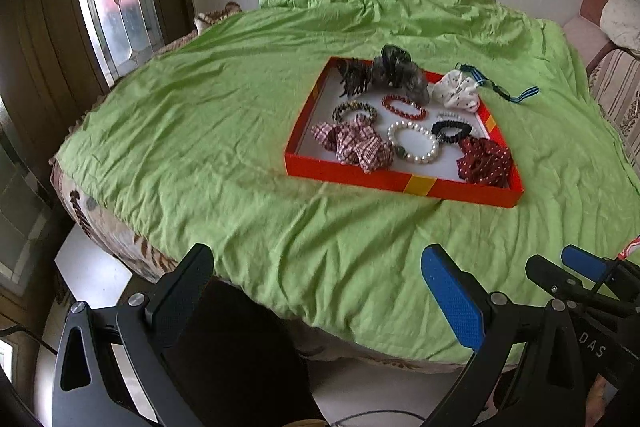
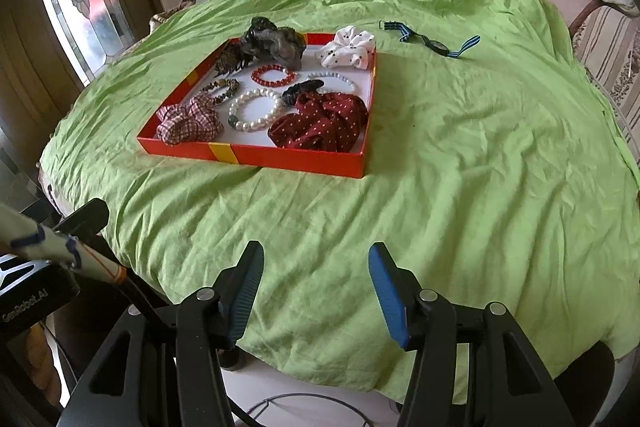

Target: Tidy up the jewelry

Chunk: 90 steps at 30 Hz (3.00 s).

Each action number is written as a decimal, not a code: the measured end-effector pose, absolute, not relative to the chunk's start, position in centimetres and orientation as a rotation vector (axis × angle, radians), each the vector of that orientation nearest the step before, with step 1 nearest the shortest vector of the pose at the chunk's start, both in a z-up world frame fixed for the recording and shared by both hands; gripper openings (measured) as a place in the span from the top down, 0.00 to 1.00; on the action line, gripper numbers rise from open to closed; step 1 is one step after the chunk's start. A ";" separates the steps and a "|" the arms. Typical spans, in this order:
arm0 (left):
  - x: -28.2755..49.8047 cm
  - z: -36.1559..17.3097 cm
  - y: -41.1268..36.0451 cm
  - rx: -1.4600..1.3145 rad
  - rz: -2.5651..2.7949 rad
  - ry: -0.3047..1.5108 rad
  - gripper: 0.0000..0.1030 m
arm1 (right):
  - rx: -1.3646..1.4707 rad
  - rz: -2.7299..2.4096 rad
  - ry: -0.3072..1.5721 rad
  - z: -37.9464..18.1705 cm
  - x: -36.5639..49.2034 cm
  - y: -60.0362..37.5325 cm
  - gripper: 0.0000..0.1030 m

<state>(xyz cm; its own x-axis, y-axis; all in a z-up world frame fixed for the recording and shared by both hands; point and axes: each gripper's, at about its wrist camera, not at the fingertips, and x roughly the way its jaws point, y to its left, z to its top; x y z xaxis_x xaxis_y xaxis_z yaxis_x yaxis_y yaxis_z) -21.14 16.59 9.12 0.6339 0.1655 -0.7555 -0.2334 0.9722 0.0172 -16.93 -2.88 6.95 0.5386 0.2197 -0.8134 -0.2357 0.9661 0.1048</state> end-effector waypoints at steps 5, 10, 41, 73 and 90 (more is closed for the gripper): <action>-20.8 8.6 16.9 -0.095 0.232 0.876 0.00 | -0.037 0.274 0.977 6.5 -16.8 -2.3 0.43; -20.5 8.1 16.9 -0.101 0.221 0.901 0.00 | -0.044 0.272 0.990 6.1 -16.6 -2.2 0.43; -19.3 6.4 16.2 -0.089 0.209 0.963 0.00 | -0.032 0.254 1.019 5.0 -15.7 -2.6 0.41; -18.3 5.2 16.2 -0.091 0.186 1.003 0.00 | -0.056 0.241 1.014 4.4 -15.3 -2.1 0.41; -17.9 5.0 16.9 -0.103 0.183 1.006 0.00 | -0.085 0.243 1.000 4.5 -15.3 -1.6 0.41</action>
